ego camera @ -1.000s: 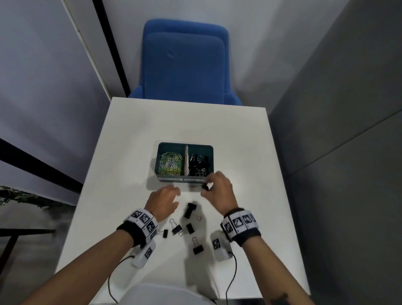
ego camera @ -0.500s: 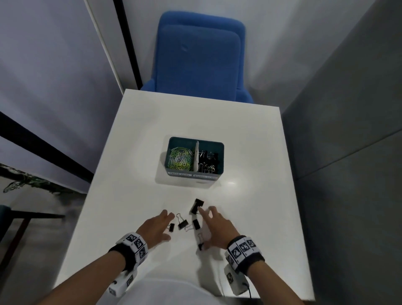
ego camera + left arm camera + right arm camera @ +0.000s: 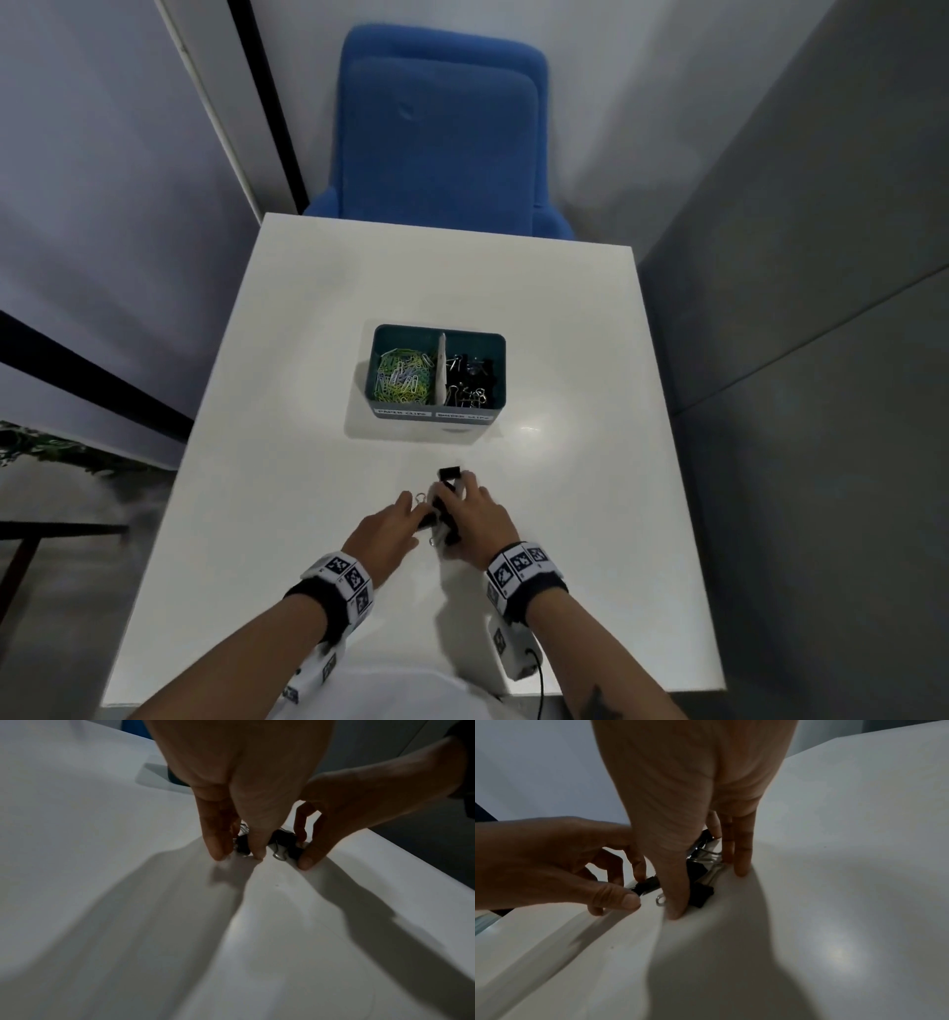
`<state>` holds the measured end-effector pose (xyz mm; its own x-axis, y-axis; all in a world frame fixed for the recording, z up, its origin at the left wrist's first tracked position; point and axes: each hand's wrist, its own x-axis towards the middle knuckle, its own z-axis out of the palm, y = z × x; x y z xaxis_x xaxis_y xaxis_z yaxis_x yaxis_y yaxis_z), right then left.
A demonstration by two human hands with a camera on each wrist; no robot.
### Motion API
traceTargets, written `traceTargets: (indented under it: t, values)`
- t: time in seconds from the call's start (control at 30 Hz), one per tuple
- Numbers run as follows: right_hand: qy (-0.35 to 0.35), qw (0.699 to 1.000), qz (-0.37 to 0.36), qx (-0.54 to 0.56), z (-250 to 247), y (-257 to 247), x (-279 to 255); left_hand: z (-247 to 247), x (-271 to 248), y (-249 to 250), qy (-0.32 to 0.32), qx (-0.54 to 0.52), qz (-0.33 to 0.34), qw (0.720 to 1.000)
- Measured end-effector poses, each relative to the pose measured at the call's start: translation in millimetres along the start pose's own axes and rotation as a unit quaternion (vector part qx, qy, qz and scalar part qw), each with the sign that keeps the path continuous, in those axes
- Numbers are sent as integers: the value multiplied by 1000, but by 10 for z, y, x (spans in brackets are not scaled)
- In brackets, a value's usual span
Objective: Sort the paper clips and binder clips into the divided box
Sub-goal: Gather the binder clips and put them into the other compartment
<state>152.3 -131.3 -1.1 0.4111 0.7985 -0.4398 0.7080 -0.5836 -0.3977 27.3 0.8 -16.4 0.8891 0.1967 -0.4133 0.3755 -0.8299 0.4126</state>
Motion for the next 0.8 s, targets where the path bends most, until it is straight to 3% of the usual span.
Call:
traceTargets:
  t: [0.27,0.43,0.6,0.8]
  values:
    - [34,999,7,9,159,-9,-42,125,149,52,-10,69,-6,998]
    - [35,997,44,44,150,18,-15,-66,99,215,-22,104,-35,994]
    - [51,996,67,29,137,82,17,-288,77,207,20,81,-35,996]
    - [64,994,83,23,70,87,9,-970,339,444,160,35,12,986]
